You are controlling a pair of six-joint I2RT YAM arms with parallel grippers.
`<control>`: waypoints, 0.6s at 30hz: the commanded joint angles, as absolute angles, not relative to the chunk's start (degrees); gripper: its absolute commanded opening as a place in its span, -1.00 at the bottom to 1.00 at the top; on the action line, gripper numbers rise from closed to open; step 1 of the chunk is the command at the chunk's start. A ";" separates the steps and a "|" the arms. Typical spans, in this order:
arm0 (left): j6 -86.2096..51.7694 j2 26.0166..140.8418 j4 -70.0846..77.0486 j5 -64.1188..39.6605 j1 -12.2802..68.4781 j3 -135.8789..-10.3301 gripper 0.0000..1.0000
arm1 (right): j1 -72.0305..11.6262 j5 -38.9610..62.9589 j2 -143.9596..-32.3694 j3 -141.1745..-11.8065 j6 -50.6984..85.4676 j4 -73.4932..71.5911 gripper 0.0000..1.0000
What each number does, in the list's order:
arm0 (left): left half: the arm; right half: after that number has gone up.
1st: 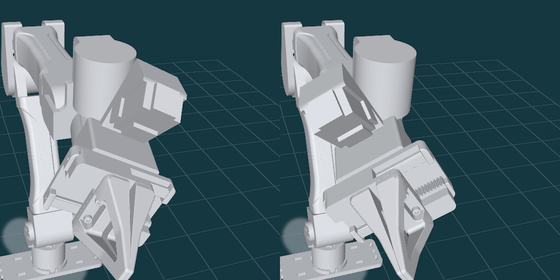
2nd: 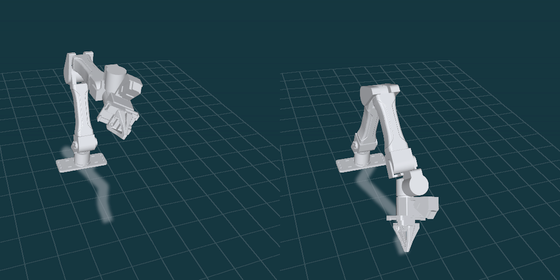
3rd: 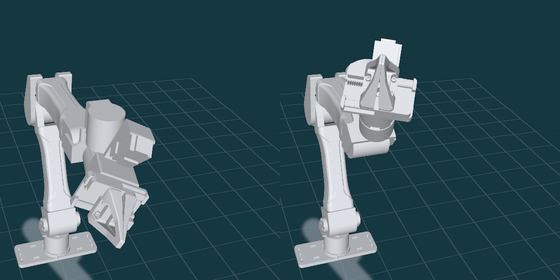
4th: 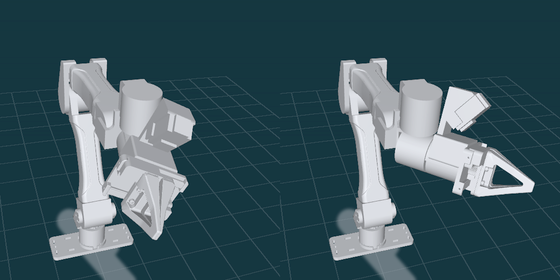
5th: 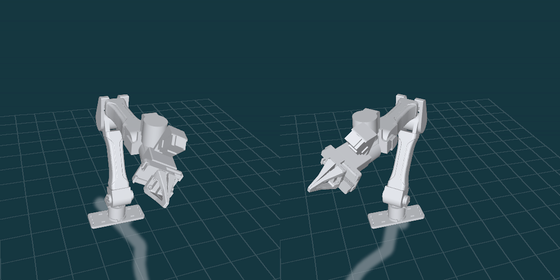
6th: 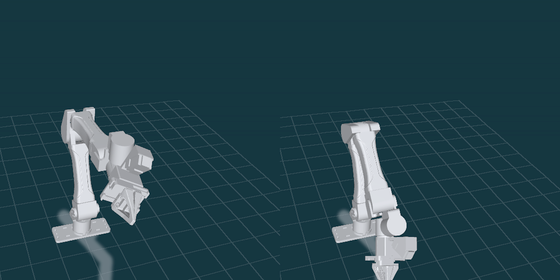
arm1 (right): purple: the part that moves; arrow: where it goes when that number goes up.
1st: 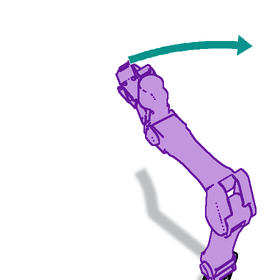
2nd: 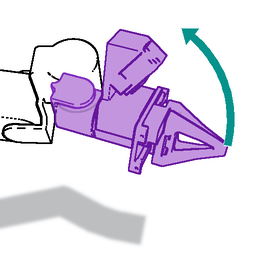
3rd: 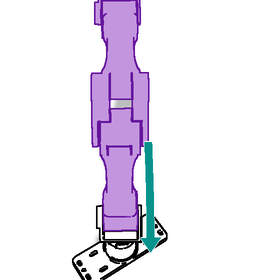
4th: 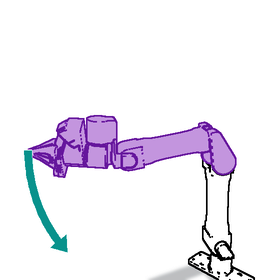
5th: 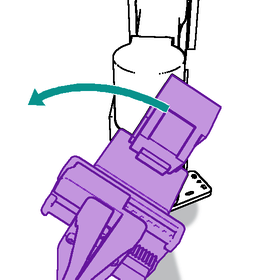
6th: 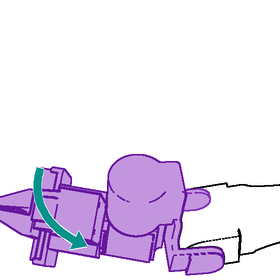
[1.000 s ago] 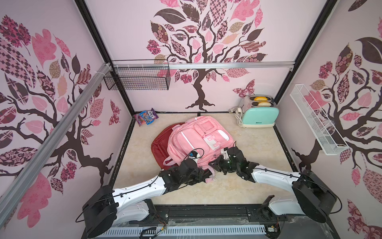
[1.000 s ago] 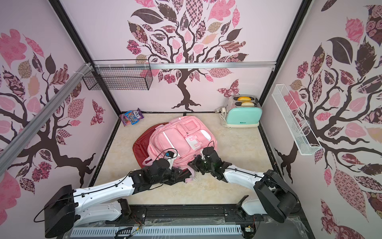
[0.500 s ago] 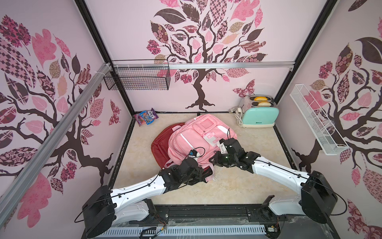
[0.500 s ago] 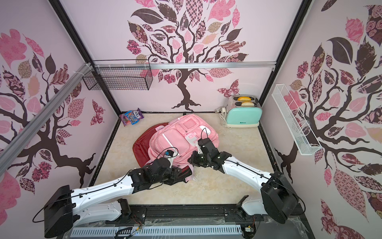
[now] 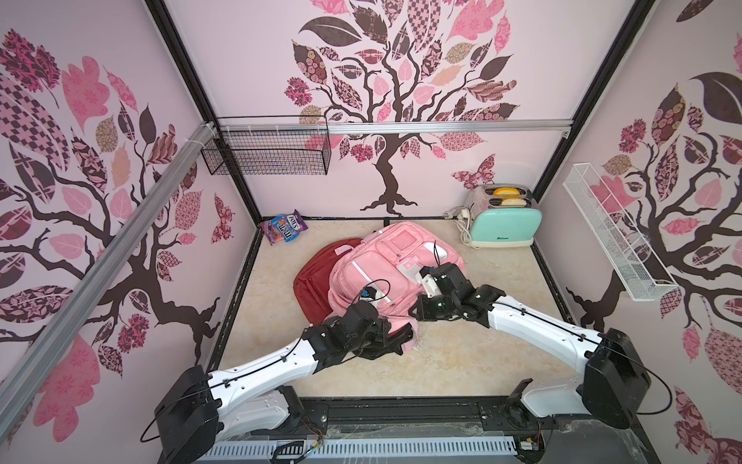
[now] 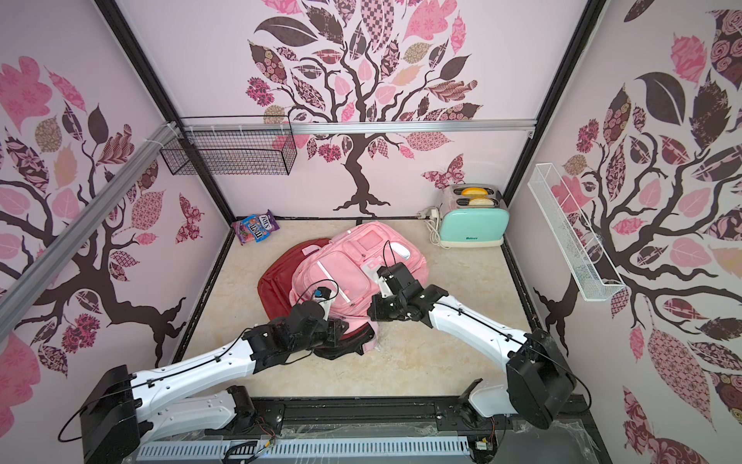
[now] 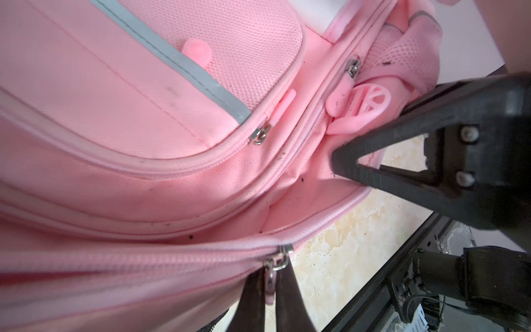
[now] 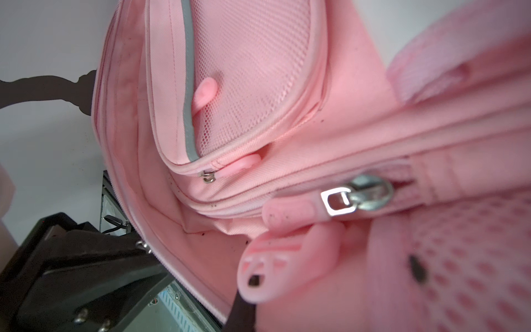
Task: Zip up the backpack
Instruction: Zip the zipper on the backpack.
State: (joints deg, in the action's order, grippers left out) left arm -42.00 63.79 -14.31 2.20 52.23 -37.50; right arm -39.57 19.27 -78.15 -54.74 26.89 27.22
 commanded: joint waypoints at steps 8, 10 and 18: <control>-41.00 62.41 -21.44 4.18 49.23 -36.77 -1.00 | -39.74 17.67 -77.96 -57.01 19.96 30.69 -1.00; -41.16 62.14 -21.36 3.99 49.22 -36.36 -1.00 | -39.77 18.15 -78.60 -57.54 19.53 30.36 -1.00; -40.68 61.04 -20.24 0.97 49.26 -36.81 -1.00 | -36.92 21.07 -84.72 -62.40 18.00 28.78 -1.00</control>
State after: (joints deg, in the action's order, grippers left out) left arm -41.56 61.60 -18.52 1.17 49.80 -37.28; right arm -38.63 20.64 -83.37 -58.50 21.56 29.47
